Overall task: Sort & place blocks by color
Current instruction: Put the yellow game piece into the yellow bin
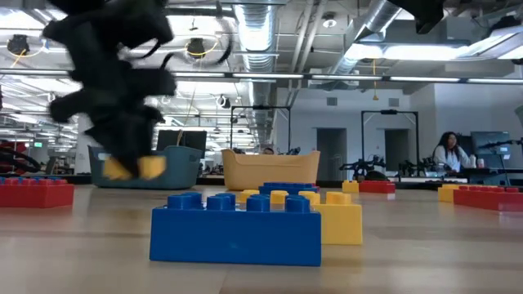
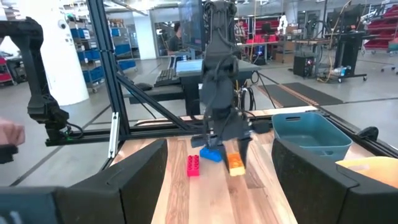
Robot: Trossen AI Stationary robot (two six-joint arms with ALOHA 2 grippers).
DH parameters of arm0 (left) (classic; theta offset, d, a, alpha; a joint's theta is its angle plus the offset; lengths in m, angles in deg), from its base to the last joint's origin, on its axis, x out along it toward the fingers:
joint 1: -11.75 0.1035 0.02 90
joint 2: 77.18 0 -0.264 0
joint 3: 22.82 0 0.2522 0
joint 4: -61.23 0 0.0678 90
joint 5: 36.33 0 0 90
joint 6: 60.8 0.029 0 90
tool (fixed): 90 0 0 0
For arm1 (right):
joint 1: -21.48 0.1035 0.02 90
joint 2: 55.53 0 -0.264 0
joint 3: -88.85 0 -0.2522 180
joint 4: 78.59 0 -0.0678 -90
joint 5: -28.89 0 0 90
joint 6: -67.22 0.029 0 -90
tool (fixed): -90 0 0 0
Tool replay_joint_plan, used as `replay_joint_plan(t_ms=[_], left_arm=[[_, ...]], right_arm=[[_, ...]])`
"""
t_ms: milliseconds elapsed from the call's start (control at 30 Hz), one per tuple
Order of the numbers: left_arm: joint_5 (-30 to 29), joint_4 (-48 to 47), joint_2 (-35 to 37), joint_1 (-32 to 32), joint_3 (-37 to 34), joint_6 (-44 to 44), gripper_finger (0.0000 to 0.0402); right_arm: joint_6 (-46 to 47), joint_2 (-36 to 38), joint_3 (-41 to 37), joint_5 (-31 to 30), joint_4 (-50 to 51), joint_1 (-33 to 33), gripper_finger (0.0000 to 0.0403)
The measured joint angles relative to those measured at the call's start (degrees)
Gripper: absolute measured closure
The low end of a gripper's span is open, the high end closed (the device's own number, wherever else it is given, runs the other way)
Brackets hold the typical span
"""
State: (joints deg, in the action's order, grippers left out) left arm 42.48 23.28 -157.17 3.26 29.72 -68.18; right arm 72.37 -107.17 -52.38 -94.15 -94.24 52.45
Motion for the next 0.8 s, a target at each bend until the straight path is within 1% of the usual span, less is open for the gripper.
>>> replay_joint_plan(t_ms=[100,200,300,433,467,533,600,700,733,800], left_arm=[[0.0,2.6,0.0,2.6,4.2,5.8,0.0300],[0.2,10.9,0.1,6.0,7.1,13.6,0.0300],[4.9,20.1,-0.3,12.2,7.6,17.9,0.0300],[12.1,29.3,-1.5,20.9,7.5,16.9,0.0300],[13.8,32.5,-2.3,22.5,7.7,16.1,0.0300],[16.0,35.0,-3.1,25.2,7.5,14.1,0.0300],[16.6,40.1,-4.8,26.9,7.7,12.8,0.0300],[16.5,42.1,-7.0,28.5,7.8,11.2,0.0300],[15.8,42.0,-7.8,28.8,8.2,10.9,0.0300],[12.5,41.9,-9.1,29.2,9.0,10.0,0.0296]], right_arm=[[0.0,0.0,0.0,0.0,-0.1,0.0,0.0092],[0.0,0.0,0.0,-0.1,-0.3,0.0,0.0092],[0.0,0.0,0.0,-0.1,-2.1,0.0,0.0092],[0.0,0.0,0.0,0.0,-3.7,0.3,0.0092],[-0.1,0.0,0.0,0.0,-3.6,0.4,0.0092],[-0.5,0.0,0.0,0.0,-3.8,0.7,0.0092],[-0.5,-0.1,0.1,0.0,-3.9,0.9,0.0092],[-0.5,-0.1,0.1,0.0,-4.1,0.8,0.0092],[-0.5,-0.1,0.1,0.0,-4.1,0.8,0.0092],[-0.7,-0.1,0.1,0.0,-4.0,0.8,0.0092]])
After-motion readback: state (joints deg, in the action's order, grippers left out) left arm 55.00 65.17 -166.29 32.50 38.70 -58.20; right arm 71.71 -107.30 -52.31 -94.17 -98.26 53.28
